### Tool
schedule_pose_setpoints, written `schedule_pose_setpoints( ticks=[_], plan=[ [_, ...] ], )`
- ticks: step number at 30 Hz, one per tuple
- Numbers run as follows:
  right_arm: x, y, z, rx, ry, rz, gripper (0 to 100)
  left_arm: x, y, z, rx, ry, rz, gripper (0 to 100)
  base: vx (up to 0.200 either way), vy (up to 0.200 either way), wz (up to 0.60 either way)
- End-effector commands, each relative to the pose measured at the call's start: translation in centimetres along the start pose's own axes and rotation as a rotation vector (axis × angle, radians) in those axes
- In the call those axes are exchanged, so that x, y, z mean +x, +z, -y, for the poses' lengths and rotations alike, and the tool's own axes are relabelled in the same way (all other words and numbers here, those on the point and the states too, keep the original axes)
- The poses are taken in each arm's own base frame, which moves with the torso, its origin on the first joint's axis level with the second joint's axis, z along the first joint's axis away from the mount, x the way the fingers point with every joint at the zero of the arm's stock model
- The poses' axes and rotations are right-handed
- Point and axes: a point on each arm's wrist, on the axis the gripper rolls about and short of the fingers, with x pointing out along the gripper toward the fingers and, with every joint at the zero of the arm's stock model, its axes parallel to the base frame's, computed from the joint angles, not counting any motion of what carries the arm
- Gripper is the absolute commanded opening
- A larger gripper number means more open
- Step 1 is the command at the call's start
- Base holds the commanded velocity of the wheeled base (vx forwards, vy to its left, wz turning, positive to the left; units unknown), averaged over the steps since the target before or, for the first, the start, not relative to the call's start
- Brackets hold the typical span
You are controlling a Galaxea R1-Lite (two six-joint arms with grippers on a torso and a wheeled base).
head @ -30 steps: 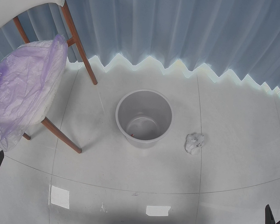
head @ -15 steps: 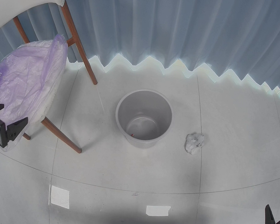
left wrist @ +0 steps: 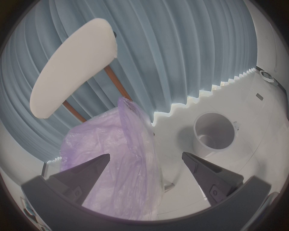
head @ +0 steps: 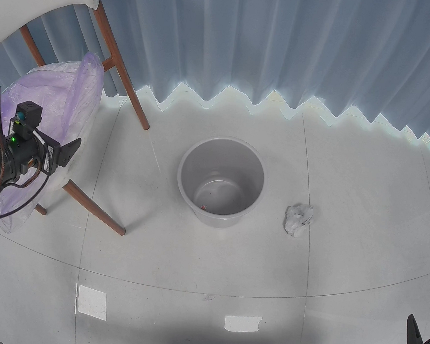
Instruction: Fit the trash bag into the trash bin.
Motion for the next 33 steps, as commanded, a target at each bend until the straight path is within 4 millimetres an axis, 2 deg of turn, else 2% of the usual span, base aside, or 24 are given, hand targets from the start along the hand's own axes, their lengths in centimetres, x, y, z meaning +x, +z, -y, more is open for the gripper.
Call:
schedule_pose_setpoints(
  ticks=[1,12,19,26,33],
  plan=[
    [0.0,-0.5,0.0,0.000,0.000,0.001,100,2.7,-0.9,0.8,0.015,-0.015,-0.060,100,0.000,0.000,0.00],
    [0.0,-0.5,0.0,0.000,0.000,0.001,100,5.8,0.2,0.8,0.013,0.006,-0.050,100,0.000,0.000,0.00],
    [0.0,-0.5,0.0,0.000,0.000,0.001,100,7.6,0.3,0.7,0.012,0.020,-0.060,100,0.000,0.000,0.00],
    [0.0,-0.5,0.0,0.000,0.000,0.001,100,8.9,0.6,0.5,0.009,0.049,-0.060,100,0.000,0.000,0.00],
    [0.0,-0.5,0.0,0.000,0.000,0.001,100,9.6,0.1,0.7,0.013,0.044,-0.080,100,0.000,0.000,0.00]
  ],
)
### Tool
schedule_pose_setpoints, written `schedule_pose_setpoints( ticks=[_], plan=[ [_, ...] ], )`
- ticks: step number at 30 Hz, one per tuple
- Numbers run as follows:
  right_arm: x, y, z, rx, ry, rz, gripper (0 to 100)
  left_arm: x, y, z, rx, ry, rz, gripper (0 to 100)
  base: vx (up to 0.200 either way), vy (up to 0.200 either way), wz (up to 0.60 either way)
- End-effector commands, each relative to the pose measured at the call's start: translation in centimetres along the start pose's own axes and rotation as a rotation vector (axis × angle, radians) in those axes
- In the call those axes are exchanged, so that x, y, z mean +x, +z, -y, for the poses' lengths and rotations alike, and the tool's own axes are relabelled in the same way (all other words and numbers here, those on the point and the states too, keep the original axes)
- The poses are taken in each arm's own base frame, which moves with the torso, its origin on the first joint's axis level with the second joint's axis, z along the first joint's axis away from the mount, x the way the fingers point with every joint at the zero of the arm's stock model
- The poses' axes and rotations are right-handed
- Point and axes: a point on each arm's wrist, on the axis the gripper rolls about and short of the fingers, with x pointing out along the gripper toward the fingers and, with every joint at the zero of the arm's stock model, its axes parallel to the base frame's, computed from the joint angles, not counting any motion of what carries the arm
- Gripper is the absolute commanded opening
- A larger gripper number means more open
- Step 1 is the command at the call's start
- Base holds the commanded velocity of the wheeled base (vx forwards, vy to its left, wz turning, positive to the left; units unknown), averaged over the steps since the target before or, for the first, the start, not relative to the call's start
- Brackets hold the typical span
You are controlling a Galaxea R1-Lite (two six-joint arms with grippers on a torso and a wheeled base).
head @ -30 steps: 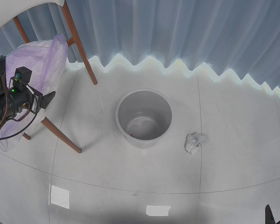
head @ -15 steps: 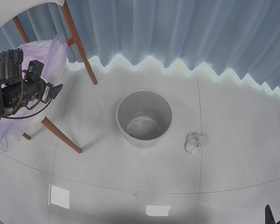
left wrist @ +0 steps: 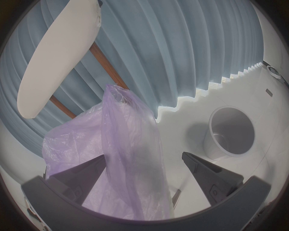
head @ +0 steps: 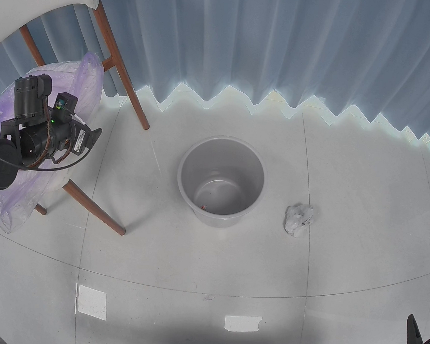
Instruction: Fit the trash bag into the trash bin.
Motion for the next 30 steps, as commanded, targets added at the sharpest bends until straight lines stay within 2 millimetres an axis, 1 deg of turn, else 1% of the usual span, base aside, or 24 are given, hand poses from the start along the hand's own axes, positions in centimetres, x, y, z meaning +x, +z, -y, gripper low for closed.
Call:
schedule_pose_setpoints(
  ticks=[1,4,5,9,15,20,23,26,28,30],
  plan=[
    [0.0,-0.5,0.0,0.000,0.000,-0.001,100,0.6,-0.4,0.2,0.003,-0.002,-0.015,100,0.000,0.000,0.00],
    [0.0,-0.5,0.0,0.000,0.000,0.001,100,0.6,-0.4,0.2,0.003,-0.002,-0.016,100,0.000,0.000,0.00],
    [0.0,-0.5,0.0,0.000,0.000,0.001,100,0.6,-0.4,0.1,0.002,-0.001,-0.014,0,0.000,0.000,0.00],
    [0.0,-0.5,0.0,0.000,0.000,0.001,100,0.6,-0.4,0.0,-0.003,0.007,-0.003,0,0.000,0.000,0.00],
    [0.0,-0.5,0.0,0.000,0.000,0.001,100,0.5,-0.8,-1.7,-0.008,0.058,-0.013,0,0.000,0.000,0.00],
    [0.0,-0.5,0.0,0.000,0.000,0.001,100,-1.0,0.0,-2.5,-0.021,0.070,0.024,0,0.000,0.000,0.00],
    [0.0,-0.5,0.0,0.000,0.000,0.001,100,-2.5,1.0,-2.7,-0.036,0.070,0.068,0,0.000,0.000,0.00],
    [0.0,-0.5,0.0,0.000,0.000,0.001,100,-4.5,1.9,-3.1,-0.054,0.072,0.111,0,0.000,0.000,0.00],
    [0.0,-0.5,0.0,0.000,0.000,0.001,100,-5.7,2.3,-2.9,-0.074,0.056,0.135,0,0.000,0.000,0.00],
    [0.0,-0.5,0.0,0.000,0.000,-0.001,100,-6.0,2.4,-2.9,-0.079,0.052,0.141,0,0.000,0.000,0.00]
  ],
)
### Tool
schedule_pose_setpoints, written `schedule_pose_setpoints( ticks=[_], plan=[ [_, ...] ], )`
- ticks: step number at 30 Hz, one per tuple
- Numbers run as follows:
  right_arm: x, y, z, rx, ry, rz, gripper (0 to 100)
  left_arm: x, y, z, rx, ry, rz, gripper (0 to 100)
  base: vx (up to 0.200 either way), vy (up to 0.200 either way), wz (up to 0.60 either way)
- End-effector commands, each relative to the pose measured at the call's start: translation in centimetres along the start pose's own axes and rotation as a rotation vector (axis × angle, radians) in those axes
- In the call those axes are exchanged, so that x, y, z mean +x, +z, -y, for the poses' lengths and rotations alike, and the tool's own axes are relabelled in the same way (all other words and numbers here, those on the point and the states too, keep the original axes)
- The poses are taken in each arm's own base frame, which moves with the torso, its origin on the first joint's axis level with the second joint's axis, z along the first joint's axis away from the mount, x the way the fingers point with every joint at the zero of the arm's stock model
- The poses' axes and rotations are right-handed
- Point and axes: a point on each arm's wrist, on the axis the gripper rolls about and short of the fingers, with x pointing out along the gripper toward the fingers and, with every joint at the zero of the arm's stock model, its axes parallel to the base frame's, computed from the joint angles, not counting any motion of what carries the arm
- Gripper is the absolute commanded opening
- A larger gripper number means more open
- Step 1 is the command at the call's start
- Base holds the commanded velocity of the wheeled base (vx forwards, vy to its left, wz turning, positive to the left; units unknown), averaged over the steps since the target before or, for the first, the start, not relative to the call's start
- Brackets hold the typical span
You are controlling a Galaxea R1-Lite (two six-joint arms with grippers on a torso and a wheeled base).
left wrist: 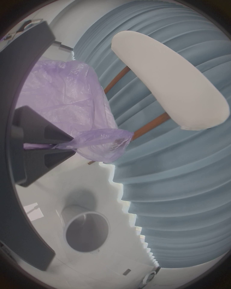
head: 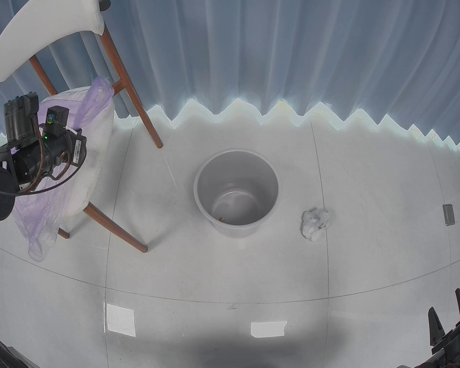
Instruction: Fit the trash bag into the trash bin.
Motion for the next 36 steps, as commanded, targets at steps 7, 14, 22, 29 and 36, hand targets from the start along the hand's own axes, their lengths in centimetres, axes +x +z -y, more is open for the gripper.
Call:
schedule_pose_setpoints(
  ticks=[7,14,22,29,36],
  plan=[
    [0.0,-0.5,0.0,0.000,0.000,0.001,100,-4.9,4.4,0.5,-0.154,-0.238,0.241,0,0.000,0.000,0.00],
    [0.0,-0.5,0.0,0.000,0.000,0.001,100,-4.6,6.4,1.3,-0.254,-0.347,0.306,0,0.000,0.000,0.00],
    [0.0,-0.5,0.0,0.000,0.000,0.001,100,-5.0,8.3,6.9,-0.356,-0.512,0.304,0,0.000,0.000,0.00],
    [0.0,-0.5,0.0,0.000,0.000,0.001,100,-3.7,9.0,11.9,-0.368,-0.602,0.269,0,0.000,0.000,0.00],
    [0.0,-0.5,0.0,0.000,0.000,0.001,100,-2.8,10.7,16.3,-0.405,-0.696,0.289,0,0.000,0.000,0.00]
  ],
)
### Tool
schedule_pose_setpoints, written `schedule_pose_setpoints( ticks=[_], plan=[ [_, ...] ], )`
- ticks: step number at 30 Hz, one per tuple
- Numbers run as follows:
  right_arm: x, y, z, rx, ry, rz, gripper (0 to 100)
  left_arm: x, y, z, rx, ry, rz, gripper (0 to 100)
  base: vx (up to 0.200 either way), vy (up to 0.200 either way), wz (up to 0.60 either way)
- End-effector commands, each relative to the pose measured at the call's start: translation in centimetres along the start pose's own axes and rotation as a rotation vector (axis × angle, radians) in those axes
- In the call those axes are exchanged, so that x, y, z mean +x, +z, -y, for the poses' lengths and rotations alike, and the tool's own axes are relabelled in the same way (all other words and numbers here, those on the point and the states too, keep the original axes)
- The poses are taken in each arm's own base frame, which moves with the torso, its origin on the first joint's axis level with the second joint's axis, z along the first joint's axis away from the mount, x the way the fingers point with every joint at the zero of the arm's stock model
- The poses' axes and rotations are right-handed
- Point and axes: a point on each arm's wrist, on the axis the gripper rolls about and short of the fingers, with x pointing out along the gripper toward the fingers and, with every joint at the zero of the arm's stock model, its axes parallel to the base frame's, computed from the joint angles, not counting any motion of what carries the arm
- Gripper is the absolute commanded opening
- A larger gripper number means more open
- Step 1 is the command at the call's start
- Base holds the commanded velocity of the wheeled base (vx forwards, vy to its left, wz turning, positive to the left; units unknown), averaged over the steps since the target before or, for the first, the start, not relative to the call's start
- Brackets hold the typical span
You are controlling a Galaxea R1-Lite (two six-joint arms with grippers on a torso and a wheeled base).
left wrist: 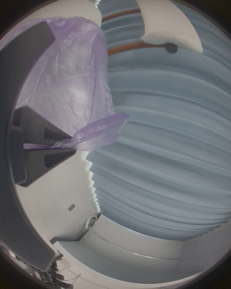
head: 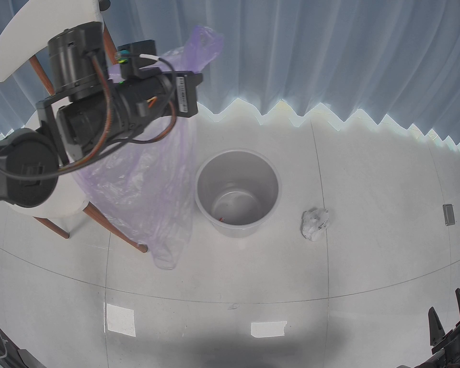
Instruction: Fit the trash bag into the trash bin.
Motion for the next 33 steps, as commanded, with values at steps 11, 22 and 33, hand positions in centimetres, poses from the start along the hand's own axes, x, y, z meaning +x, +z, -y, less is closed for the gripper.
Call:
schedule_pose_setpoints(
  ticks=[11,22,33],
  plan=[
    [0.0,-0.5,0.0,0.000,0.000,0.001,100,7.2,-2.0,6.3,-0.113,-0.138,0.020,0,0.000,0.000,0.00],
    [0.0,-0.5,0.0,0.000,0.000,0.001,100,8.3,-3.7,7.3,-0.109,-0.124,-0.010,0,0.000,0.000,0.00],
    [0.0,-0.5,0.0,0.000,0.000,0.001,100,10.1,-6.2,5.6,-0.127,-0.073,-0.044,0,0.000,0.000,0.00]
  ],
)
